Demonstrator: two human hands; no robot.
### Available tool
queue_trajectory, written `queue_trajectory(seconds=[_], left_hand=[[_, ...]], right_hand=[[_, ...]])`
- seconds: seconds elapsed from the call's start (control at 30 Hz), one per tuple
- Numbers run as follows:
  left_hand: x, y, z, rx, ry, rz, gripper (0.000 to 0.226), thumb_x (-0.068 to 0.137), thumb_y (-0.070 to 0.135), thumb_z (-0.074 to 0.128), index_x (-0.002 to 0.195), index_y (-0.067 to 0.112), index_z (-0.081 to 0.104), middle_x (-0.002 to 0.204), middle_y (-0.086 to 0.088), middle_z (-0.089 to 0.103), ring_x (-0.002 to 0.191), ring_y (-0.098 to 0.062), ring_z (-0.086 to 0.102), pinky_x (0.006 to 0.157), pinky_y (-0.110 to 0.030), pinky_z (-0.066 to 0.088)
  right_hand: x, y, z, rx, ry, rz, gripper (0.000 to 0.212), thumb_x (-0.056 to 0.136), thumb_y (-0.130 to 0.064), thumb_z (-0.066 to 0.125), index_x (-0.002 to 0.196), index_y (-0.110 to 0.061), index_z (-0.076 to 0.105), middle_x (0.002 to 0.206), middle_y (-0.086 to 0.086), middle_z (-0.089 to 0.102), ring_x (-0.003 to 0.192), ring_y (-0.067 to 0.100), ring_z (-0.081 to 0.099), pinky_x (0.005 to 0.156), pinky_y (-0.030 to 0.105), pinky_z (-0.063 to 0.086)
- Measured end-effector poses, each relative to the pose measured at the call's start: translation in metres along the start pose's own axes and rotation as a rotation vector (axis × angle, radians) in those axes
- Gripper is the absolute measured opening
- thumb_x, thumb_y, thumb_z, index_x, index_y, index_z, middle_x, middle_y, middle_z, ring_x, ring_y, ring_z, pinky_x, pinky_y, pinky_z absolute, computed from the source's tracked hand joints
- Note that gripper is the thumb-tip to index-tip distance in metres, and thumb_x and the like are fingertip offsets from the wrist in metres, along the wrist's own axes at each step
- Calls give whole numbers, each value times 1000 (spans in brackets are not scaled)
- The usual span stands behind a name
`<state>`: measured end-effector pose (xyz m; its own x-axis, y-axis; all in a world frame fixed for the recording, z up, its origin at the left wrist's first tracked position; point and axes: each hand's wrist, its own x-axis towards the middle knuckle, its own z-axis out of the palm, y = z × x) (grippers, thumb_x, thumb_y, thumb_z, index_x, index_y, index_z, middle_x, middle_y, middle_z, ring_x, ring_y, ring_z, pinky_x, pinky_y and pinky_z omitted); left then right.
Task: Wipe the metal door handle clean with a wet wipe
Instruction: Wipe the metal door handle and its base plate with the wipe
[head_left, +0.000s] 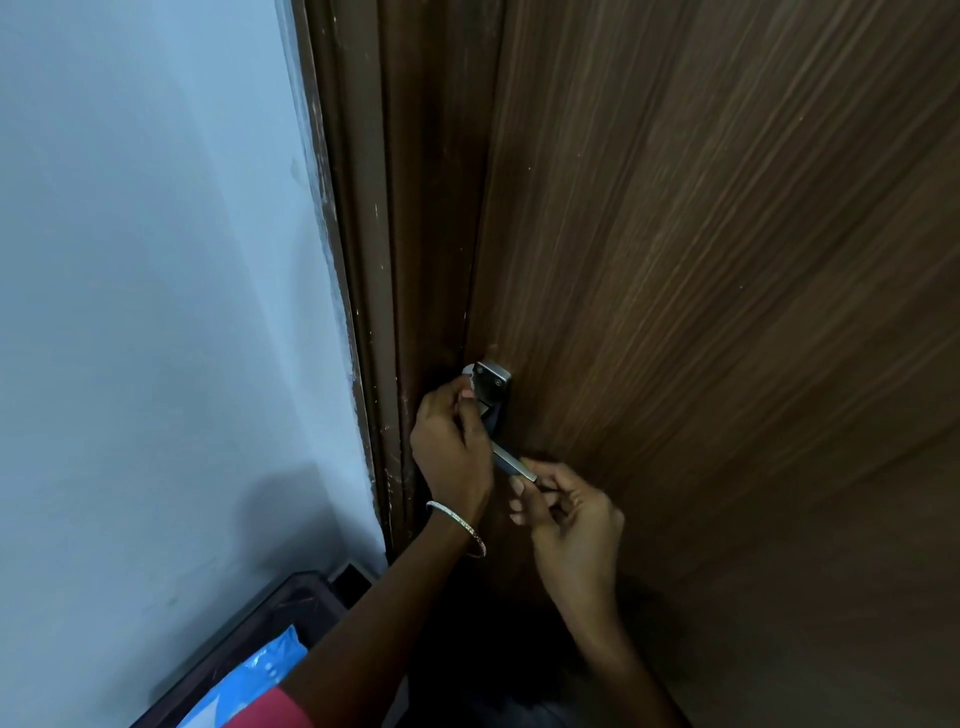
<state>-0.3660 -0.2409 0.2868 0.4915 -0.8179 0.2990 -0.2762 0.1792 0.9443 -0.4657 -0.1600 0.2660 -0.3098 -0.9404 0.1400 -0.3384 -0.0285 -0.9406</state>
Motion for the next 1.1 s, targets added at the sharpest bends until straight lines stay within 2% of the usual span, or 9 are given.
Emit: queue_trajectory(seconds=[0.13,0.2,0.3,0.37,0.47,0.6,0.83,1.0,1.1], left_hand=[[5,6,-1,73,13,-12,25,92,5,55,110,8,72,106,-9,74,92,-25,69,82,-38,56],[6,7,-1,143,-16,-6,30,88,1,54,111,10,71,107,-8,74,94,-26,70,83,-37,55],[4,7,0,216,-39,-76,25,90,10,54,109,20,67,100,-6,74,84,-28,70,65,-29,49],[3,7,1,220,-50,-142,19,91,17,53,105,25,64,90,-6,74,77,-29,69,60,-29,47],[3,10,3,156,-26,-198,17,90,17,56,102,23,66,90,-7,74,79,-28,70,67,-39,57],[8,10,3,100,20,-191,18,88,11,63,102,15,74,97,-7,77,88,-23,72,75,-34,57],[21,29,-1,129,44,-5,20,91,14,60,102,19,75,96,0,77,86,-18,71,74,-28,54],[27,23,-9,244,-85,278,21,90,8,54,102,13,70,101,-2,73,91,-19,68,79,-29,52],[27,19,-11,327,-194,408,32,87,13,41,107,8,66,107,-8,68,96,-25,66,82,-33,52]], right_hand=[[1,3,1,15,-9,-8,19,91,-12,71,107,-21,76,82,-11,77,68,1,74,62,18,59],[1,2,0,25,-12,-9,18,91,-11,71,105,-21,76,81,-11,77,67,2,74,61,17,59],[2,1,-1,27,-15,-14,16,91,-13,71,106,-19,76,80,-8,77,68,2,74,61,17,59],[1,0,-1,39,-22,-9,17,92,-12,71,106,-21,76,81,-8,77,69,3,74,63,20,61],[1,-1,-1,60,-24,-1,20,92,-10,70,106,-23,75,85,-11,77,70,4,75,63,24,62],[1,-1,0,92,-10,-14,22,92,-11,70,103,-30,74,85,-12,77,69,5,75,61,23,62],[2,4,2,105,2,2,19,92,-19,72,98,-38,73,85,-12,77,69,9,76,63,33,64],[2,3,2,84,-1,-9,22,92,-20,72,99,-41,72,83,-14,77,70,5,75,62,26,63],[2,2,1,71,8,-17,22,92,-19,72,102,-39,73,84,-15,77,70,3,75,61,20,61]])
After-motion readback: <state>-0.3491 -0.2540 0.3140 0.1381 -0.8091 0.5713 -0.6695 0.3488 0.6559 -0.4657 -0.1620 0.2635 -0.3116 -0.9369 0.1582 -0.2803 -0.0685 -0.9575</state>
